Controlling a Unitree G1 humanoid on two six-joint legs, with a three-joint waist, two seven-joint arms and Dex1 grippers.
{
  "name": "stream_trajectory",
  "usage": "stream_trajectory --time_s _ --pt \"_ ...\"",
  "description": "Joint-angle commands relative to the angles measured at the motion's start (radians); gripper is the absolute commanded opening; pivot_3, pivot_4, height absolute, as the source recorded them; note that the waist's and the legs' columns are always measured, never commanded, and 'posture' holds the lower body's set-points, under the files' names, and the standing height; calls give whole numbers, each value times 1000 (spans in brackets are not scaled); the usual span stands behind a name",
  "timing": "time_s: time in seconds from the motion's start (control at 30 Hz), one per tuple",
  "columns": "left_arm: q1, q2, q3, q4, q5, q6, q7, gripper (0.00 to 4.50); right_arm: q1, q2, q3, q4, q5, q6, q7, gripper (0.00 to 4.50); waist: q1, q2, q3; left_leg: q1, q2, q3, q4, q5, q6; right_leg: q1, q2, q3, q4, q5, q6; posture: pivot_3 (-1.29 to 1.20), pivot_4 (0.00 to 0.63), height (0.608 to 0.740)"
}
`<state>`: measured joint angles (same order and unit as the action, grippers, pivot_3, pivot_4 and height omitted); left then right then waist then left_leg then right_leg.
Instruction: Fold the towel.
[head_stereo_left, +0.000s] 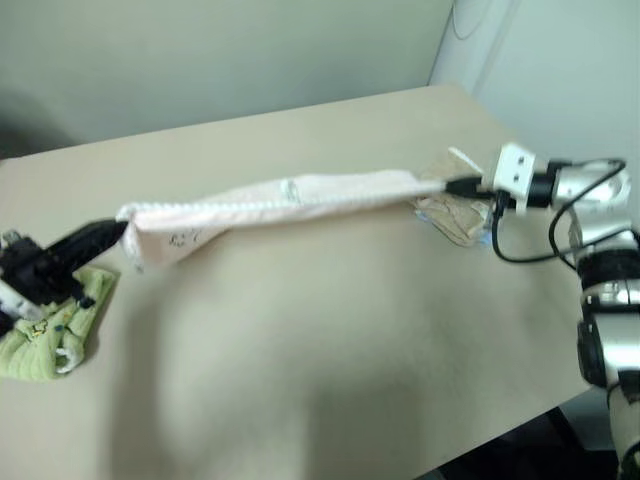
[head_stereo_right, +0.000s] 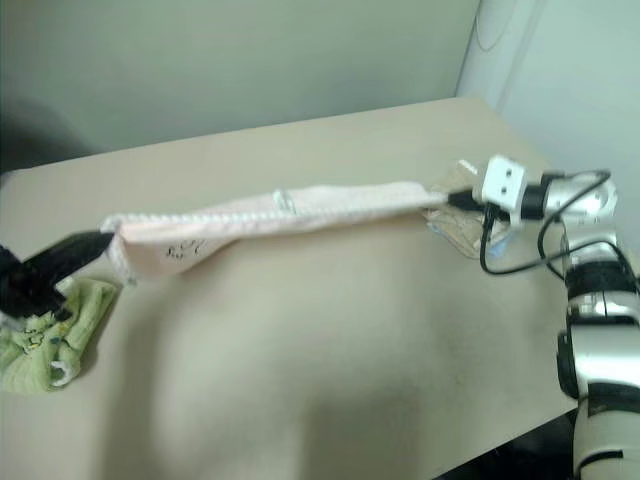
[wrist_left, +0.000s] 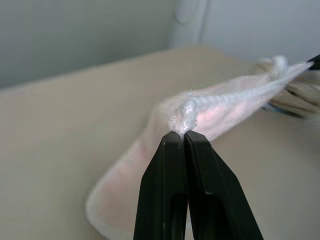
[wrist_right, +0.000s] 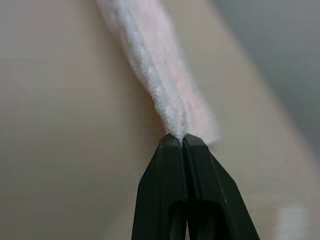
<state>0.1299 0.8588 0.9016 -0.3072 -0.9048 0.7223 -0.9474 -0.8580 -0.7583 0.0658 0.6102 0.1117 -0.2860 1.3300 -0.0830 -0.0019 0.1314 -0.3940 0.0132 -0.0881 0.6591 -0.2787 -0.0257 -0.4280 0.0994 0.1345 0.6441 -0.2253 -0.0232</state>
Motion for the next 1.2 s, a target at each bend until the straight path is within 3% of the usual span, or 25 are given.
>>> stream_trajectory --time_s 0.03,0.13,0.2,0.27,0.33,0.5,0.67,0.9,1.2 --pt "105 -25 81 -87 -47 31 -15 21 99 -81 -47 -283 118 200 61 0 0 0 1 2 0 0 0 0 0 2 0 0 0 -1 0 0 150 740" --pt "234 -67 110 -168 -71 37 -30 21 189 -148 -57 -389 156 308 103 0 2 -2 2 14 0 1 -1 -2 3 14 0 1 3 -1 0 0 150 740" --pt "314 -89 118 -212 -74 35 -40 21 215 -180 -60 -425 176 353 123 0 4 -4 3 27 0 1 -2 -12 20 27 1 1 1 -1 0 0 150 740" --pt "418 -114 117 -260 -52 28 -61 21 234 -206 -59 -449 193 387 150 0 4 -4 3 36 0 1 1 -12 21 36 1 1 0 -6 8 0 150 740" --pt "480 -126 114 -285 -41 16 -68 21 243 -215 -55 -458 197 402 160 0 4 -4 3 41 -1 2 5 -13 22 43 1 2 0 -11 1 0 150 740" --pt "597 -134 68 -327 29 -13 -81 21 244 -209 -32 -434 181 402 185 0 23 -5 3 43 -2 2 9 -16 24 47 0 3 -1 -8 -5 0 150 740" --pt "670 -125 15 -354 99 -56 -116 21 271 -198 6 -432 164 390 210 0 37 -5 3 42 -2 3 8 -20 24 45 0 2 2 -8 2 0 150 740" --pt "603 -79 27 -283 111 -67 -115 21 171 -161 37 -301 106 304 199 0 46 -5 3 42 -1 3 4 -20 24 43 1 2 4 -9 2 0 150 740" --pt "252 3 -134 -50 172 -73 6 21 -168 14 122 220 -117 5 35 0 44 -3 3 43 -1 -1 6 -22 27 41 1 1 4 3 1 0 150 740"
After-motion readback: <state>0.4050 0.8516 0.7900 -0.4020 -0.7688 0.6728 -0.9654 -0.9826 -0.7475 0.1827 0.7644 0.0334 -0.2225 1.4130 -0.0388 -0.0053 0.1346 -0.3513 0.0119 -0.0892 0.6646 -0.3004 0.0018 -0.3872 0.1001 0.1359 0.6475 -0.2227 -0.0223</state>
